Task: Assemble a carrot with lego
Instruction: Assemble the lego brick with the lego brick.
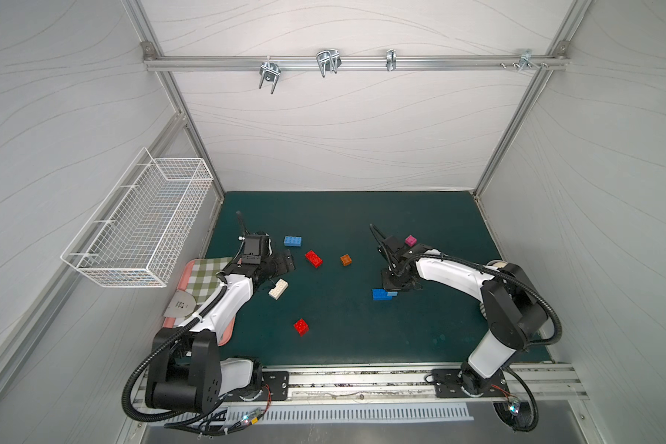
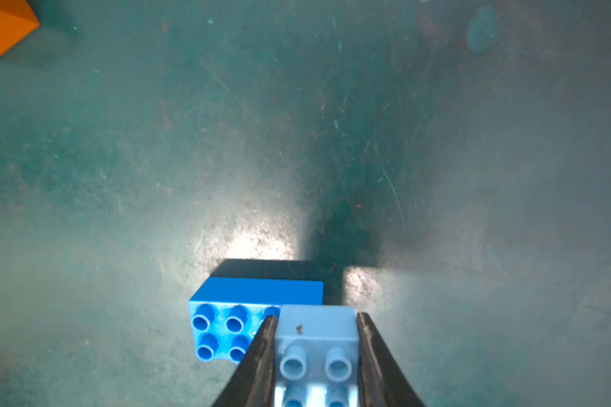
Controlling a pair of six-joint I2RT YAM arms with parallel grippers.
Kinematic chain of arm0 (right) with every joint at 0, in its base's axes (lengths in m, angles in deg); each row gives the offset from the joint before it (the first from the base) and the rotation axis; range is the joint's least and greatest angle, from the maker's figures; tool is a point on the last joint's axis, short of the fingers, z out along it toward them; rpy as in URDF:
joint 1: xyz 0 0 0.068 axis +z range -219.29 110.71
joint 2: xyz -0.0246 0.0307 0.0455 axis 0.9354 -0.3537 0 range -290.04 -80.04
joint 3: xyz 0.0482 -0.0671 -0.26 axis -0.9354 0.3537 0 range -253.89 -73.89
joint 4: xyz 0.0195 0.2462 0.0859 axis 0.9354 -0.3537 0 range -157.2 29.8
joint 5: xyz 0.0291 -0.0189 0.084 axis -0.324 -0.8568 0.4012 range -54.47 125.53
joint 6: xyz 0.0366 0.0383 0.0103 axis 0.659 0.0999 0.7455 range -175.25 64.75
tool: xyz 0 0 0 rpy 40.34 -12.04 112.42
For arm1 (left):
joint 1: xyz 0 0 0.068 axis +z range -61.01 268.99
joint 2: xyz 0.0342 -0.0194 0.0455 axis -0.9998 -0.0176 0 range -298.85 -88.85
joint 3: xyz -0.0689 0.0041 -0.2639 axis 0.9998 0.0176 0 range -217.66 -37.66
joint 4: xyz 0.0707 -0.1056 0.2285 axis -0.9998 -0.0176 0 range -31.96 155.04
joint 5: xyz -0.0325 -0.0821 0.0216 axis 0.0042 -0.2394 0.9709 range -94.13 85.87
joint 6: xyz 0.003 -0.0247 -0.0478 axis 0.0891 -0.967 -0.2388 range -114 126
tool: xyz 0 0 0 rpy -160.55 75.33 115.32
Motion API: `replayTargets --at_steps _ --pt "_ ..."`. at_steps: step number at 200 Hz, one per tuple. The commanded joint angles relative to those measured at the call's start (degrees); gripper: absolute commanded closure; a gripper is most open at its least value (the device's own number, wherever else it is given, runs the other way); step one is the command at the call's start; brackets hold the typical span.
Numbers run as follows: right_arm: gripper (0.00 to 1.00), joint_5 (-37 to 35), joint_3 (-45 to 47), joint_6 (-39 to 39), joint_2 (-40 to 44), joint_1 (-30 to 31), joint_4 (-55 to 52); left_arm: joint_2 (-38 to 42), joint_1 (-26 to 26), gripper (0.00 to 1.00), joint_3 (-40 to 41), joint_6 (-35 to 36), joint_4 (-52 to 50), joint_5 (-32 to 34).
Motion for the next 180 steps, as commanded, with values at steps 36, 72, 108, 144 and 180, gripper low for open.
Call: replayTargets --at_steps 36,72,108,144,180 --pt "0.9 -2.6 3.6 -0.2 0.6 0.6 -1.8 0.5 -0.2 0.07 -0.4 -0.2 1.6 -0.3" --pt "0.93 -3.4 3.9 0.7 1.5 1.8 -2.3 0.5 -0.2 0.07 -0.3 -0.2 1.7 -0.2" --pt "1.0 -4.8 4.3 2.4 1.4 3.5 -2.6 0.7 -0.2 0.07 -0.2 -0.3 1.6 0.0" --pt "1.0 -6.5 5.7 4.7 1.3 4.6 -2.1 0.8 -0.2 0.07 0.0 -0.3 1.6 0.2" --pt "1.0 -6.3 6.7 5.9 0.7 4.7 -0.4 0.8 -0.2 0.07 0.0 -0.3 1.6 0.2"
